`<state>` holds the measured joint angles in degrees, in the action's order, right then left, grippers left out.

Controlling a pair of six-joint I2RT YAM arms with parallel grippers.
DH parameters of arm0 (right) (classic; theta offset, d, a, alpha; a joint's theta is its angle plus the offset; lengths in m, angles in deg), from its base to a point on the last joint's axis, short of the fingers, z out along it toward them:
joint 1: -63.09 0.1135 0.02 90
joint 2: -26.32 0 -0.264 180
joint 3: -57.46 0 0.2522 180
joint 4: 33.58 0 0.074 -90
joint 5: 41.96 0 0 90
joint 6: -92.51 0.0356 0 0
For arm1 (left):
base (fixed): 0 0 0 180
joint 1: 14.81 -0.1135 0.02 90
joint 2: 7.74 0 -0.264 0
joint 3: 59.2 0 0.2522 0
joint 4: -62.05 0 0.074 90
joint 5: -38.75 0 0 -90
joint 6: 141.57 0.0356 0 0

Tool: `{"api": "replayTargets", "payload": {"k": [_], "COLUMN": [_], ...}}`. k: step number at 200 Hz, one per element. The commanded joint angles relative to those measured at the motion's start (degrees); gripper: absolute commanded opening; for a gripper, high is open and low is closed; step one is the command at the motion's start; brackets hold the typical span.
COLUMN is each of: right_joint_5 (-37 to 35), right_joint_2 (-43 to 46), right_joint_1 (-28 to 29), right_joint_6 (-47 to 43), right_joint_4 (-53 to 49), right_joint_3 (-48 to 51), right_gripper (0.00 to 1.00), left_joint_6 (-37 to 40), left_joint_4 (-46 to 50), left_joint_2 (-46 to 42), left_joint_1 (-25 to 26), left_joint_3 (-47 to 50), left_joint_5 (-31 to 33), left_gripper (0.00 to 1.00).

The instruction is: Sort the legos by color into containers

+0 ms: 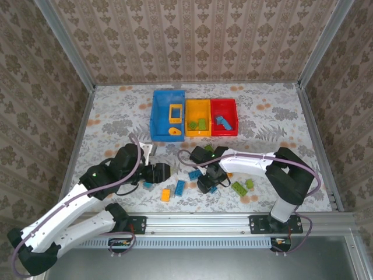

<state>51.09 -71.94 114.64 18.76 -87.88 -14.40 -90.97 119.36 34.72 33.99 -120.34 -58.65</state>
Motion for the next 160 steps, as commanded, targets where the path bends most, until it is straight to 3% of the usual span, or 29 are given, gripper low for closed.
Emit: {"api": "replayTargets", "payload": {"k": [1, 31, 50, 97, 128, 160], "right_joint_5": [-2.1, -3.2, -5.4, -6.2, -7.1, -11.1], "right_joint_2": [-1.6, 0.1, 4.0, 12.0, 3.3, -9.8], "right_joint_1": [0.4, 0.4, -1.0, -15.9, -25.2, -30.1], "right_joint_6": [-0.2, 0.6, 1.3, 1.5, -0.7, -1.9], "right_joint_4": [-0.5, 0.2, -0.6, -1.3, -0.5, -3.3], "right_joint_3": [-0.9, -1.3, -2.0, -6.2, -17.2, -32.6], "right_gripper": [0.51, 0.36, 0.33, 0.29, 0.29, 0.3], "left_joint_6": [0.3, 0.9, 1.6, 4.3, 6.4, 8.3], "left_joint_4": [-1.2, -2.3, -3.2, -8.9, -14.1, -16.1], "left_joint_2": [0.4, 2.3, 4.0, 12.3, 21.4, 30.0], "left_joint_1": [0.4, 0.4, 0.4, 0.5, 0.4, 0.1], "left_joint_3": [-0.7, -2.1, -3.6, -10.6, -17.3, -24.4], "left_joint_5": [-0.6, -0.6, -0.4, 0.2, 0.3, 0.1], "left_gripper": [0.71, 0.7, 0.7, 0.7, 0.7, 0.7]}}
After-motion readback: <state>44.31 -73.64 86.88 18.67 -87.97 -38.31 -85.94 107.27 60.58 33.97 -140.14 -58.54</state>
